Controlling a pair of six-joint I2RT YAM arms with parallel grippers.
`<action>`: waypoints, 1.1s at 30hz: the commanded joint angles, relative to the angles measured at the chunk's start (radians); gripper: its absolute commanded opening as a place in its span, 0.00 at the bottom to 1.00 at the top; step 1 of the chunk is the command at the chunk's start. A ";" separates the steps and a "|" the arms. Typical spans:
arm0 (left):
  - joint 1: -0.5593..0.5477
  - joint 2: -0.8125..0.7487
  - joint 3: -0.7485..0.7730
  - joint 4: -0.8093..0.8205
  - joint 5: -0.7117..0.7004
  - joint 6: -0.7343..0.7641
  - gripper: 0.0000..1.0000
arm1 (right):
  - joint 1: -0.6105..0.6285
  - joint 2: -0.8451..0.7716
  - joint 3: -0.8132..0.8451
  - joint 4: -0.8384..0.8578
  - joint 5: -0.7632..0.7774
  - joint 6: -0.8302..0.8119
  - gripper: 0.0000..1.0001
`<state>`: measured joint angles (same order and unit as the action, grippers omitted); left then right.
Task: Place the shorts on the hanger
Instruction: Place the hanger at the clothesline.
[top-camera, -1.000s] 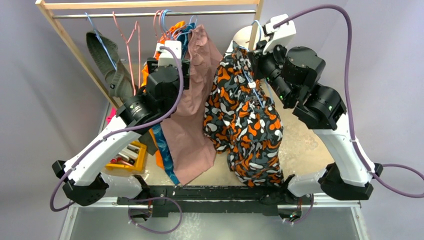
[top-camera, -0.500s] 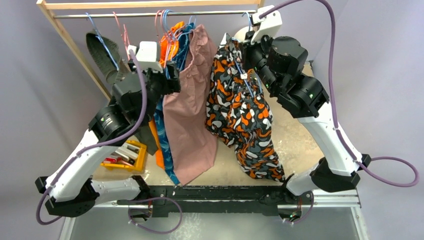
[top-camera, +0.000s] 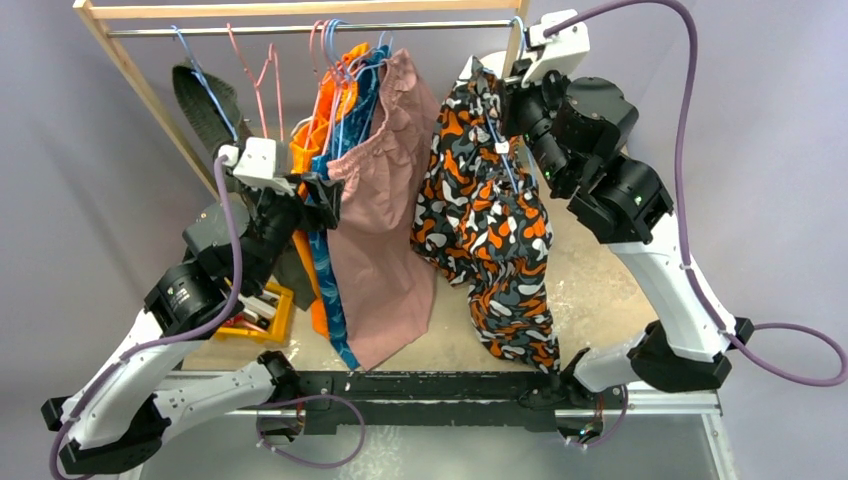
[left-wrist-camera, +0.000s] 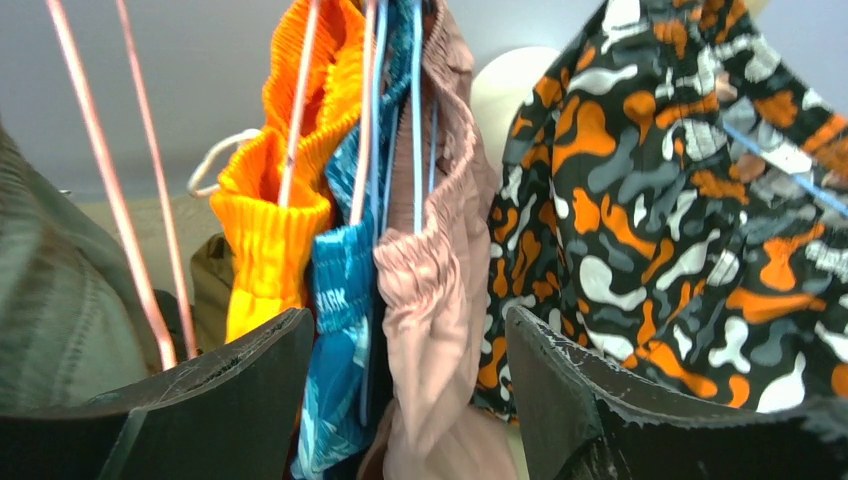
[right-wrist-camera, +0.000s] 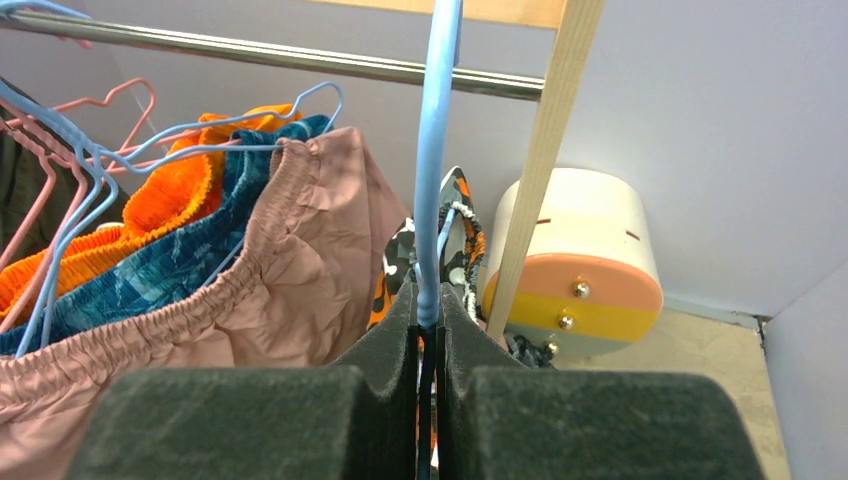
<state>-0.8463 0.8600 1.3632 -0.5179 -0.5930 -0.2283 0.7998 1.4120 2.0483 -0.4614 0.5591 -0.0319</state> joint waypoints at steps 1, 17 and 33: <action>0.004 -0.065 -0.091 0.084 0.116 -0.024 0.70 | -0.004 -0.047 0.062 0.034 0.021 -0.029 0.00; 0.004 -0.239 -0.255 0.039 0.180 -0.051 0.69 | -0.004 -0.100 -0.130 0.144 0.015 -0.059 0.00; 0.004 -0.478 -0.488 0.061 0.213 -0.081 0.68 | -0.062 -0.019 -0.121 0.259 -0.042 0.016 0.00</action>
<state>-0.8463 0.4164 0.9123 -0.4942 -0.3882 -0.2806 0.7628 1.4307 1.9255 -0.3683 0.5117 -0.0395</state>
